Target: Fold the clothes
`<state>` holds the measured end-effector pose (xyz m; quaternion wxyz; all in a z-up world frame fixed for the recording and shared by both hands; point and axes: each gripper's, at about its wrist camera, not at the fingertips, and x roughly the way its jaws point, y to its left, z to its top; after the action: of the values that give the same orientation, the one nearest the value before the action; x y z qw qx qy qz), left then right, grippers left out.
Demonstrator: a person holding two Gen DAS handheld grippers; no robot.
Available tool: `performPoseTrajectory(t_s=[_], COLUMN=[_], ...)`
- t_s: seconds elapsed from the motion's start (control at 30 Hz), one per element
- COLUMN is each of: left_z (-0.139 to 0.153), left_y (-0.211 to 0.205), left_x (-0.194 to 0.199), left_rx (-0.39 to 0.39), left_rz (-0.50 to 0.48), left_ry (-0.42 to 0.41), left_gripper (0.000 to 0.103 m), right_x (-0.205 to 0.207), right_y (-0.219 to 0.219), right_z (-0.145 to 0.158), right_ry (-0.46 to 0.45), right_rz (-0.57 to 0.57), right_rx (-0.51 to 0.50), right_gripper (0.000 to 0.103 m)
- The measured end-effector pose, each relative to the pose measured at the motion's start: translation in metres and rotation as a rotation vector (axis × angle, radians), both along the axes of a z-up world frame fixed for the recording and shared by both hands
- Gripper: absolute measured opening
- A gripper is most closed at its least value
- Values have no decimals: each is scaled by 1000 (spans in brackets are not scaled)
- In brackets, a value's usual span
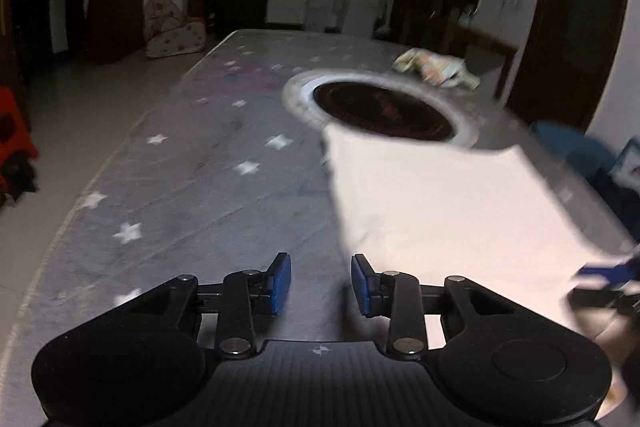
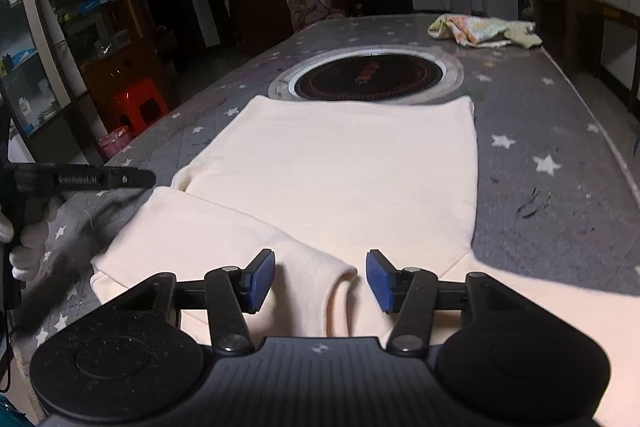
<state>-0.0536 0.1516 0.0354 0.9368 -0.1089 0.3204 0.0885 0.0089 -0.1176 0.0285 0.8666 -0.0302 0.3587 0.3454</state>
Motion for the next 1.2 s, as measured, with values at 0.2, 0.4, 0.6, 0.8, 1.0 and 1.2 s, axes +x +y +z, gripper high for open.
performPoseTrajectory(t_s=[0.2,0.4,0.6,0.8,1.0,1.2], left_z=[-4,-19,-18,-1,7,-1], left_y=[-20,-10,-12,-17,-33,-48], left_x=[27,32,28,16,2,-3], left_rx=[67,159,165,163,121,120], left_rz=[-88,-53,-56,-51,-137,-214], left_ry=[17,77,65,5,-26,-3], left_gripper=[36,39,39,38,42,43], right_x=[-1,-4,1,3,-2,-40], right_y=[2,0,-6,-9,-6,-3], right_z=[1,0,-2,-3,-1,22], right_ry=[-4,-17,42,95,56,-251], right_rz=[6,12,11,-21,-11,97], right_rx=[-12,-41,20,52,63,13], right_gripper=[52,52,49,49,20,27])
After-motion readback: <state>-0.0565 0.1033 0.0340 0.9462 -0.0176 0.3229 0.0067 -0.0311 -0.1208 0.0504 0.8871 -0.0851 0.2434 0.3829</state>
